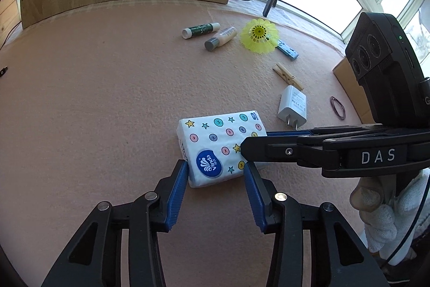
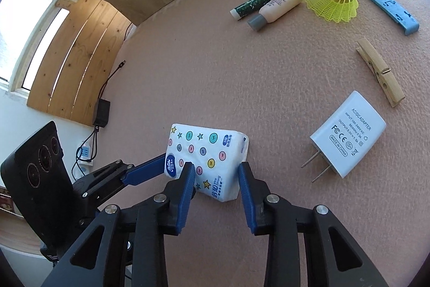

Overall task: Organize objects
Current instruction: 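Hand the tissue pack from the left tool to the right tool, then carry the tissue pack with the right tool into the box and release, then grasp the purple rubber band with the right tool while the left tool grasps the clothespin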

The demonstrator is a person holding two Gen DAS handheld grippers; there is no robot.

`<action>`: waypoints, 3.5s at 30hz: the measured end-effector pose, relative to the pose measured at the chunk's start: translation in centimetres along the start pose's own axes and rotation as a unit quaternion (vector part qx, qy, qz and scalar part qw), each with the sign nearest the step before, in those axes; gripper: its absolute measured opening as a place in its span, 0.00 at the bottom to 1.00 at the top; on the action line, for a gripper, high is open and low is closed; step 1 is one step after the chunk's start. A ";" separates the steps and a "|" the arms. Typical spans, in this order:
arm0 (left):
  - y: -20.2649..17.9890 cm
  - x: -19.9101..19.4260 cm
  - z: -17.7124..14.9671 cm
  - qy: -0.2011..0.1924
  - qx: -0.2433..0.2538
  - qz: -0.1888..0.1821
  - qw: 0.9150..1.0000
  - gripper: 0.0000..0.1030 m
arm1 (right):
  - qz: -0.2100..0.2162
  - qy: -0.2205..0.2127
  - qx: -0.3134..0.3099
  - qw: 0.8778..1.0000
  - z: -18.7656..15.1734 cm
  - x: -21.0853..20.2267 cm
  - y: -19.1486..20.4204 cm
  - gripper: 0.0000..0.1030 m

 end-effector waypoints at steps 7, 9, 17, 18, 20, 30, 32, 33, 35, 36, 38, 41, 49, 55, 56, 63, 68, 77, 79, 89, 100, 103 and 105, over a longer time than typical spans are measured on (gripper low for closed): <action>-0.7 -0.4 0.0 -0.004 -0.002 0.003 1.000 0.44 | -0.020 -0.002 -0.024 1.000 -0.1 -0.5 0.5 0.29; -1.2 -0.7 0.2 -0.009 -0.006 0.001 1.000 0.44 | -0.024 -0.005 -0.031 0.999 -0.2 -1.0 0.6 0.29; -5.4 -1.9 1.6 -0.032 0.010 -0.012 0.999 0.44 | -0.031 -0.038 -0.044 0.998 -0.5 -5.4 -0.2 0.29; -6.1 -1.9 1.9 -0.034 0.015 -0.014 0.999 0.44 | -0.033 -0.044 -0.044 0.998 -0.6 -6.0 -0.5 0.29; -7.6 -2.0 2.4 -0.039 0.026 -0.018 0.999 0.44 | -0.037 -0.055 -0.044 0.997 -0.6 -7.4 -1.1 0.29; -17.8 -0.6 5.8 -0.059 0.082 -0.063 0.993 0.44 | -0.067 -0.126 -0.025 0.989 -0.3 -16.3 -6.0 0.29; -20.1 0.0 6.3 -0.058 0.094 -0.073 0.991 0.44 | -0.072 -0.139 -0.014 0.988 -0.3 -18.2 -7.6 0.29; -21.3 0.5 6.6 -0.057 0.100 -0.079 0.990 0.44 | -0.075 -0.146 -0.010 0.986 -0.4 -19.1 -8.4 0.29; -23.7 1.2 6.9 -0.055 0.113 -0.089 0.988 0.44 | -0.083 -0.158 0.001 0.984 -0.7 -20.8 -10.0 0.29; -25.0 1.7 7.1 -0.054 0.120 -0.094 0.987 0.44 | -0.086 -0.164 0.007 0.983 -0.9 -21.6 -10.8 0.29; -27.3 2.6 7.3 -0.051 0.133 -0.105 0.984 0.44 | -0.092 -0.176 0.019 0.980 -1.4 -23.3 -12.6 0.29; -31.1 4.0 7.4 -0.045 0.152 -0.122 0.980 0.44 | -0.103 -0.191 0.037 0.975 -2.2 -25.6 -15.3 0.29; -40.3 7.0 6.8 -0.024 0.196 -0.165 0.966 0.44 | -0.138 -0.222 0.082 0.962 -4.7 -31.3 -22.0 0.29; -45.4 8.6 5.6 -0.004 0.219 -0.189 0.957 0.44 | -0.157 -0.236 0.110 0.953 -6.2 -34.2 -25.9 0.29; -46.0 8.8 5.3 -0.001 0.224 -0.191 0.956 0.44 | -0.161 -0.238 0.113 0.951 -6.4 -34.5 -26.4 0.29; -48.6 9.5 4.3 0.010 0.242 -0.200 0.949 0.44 | -0.174 -0.248 0.124 0.945 -7.1 -36.5 -28.6 0.29; -48.3 9.3 4.3 0.009 0.243 -0.202 0.949 0.44 | -0.178 -0.253 0.126 0.943 -7.1 -36.9 -29.0 0.30; -46.6 7.9 4.5 0.001 0.235 -0.198 0.951 0.44 | -0.179 -0.258 0.123 0.942 -7.1 -36.8 -28.1 0.30; -46.0 7.7 4.5 0.001 0.231 -0.196 0.953 0.44 | -0.178 -0.257 0.122 0.942 -7.1 -36.6 -27.8 0.30; -39.6 5.8 5.2 -0.013 0.192 -0.162 0.968 0.44 | -0.168 -0.249 0.112 0.947 -6.7 -34.6 -25.3 0.31; -26.5 3.9 6.7 -0.023 0.114 -0.075 0.990 0.46 | -0.140 -0.217 0.076 0.963 -4.6 -29.2 -19.8 0.37; -22.7 4.0 7.4 -0.019 0.088 -0.046 0.995 0.49 | -0.135 -0.203 0.061 0.968 -3.9 -27.3 -18.3 0.42; -20.4 4.1 8.0 -0.017 0.078 -0.026 0.996 0.49 | -0.131 -0.192 0.052 0.971 -3.5 -25.9 -17.5 0.43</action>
Point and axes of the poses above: each gripper's, at about its wrist camera, not at the fingertips, and x roughly the way its jaws point, y to its left, z to its top, the point moved 7 cm from there along x, roughly the way its jaws point, and after that the axes turned 3 degrees about -y, right-handed, at the moved point
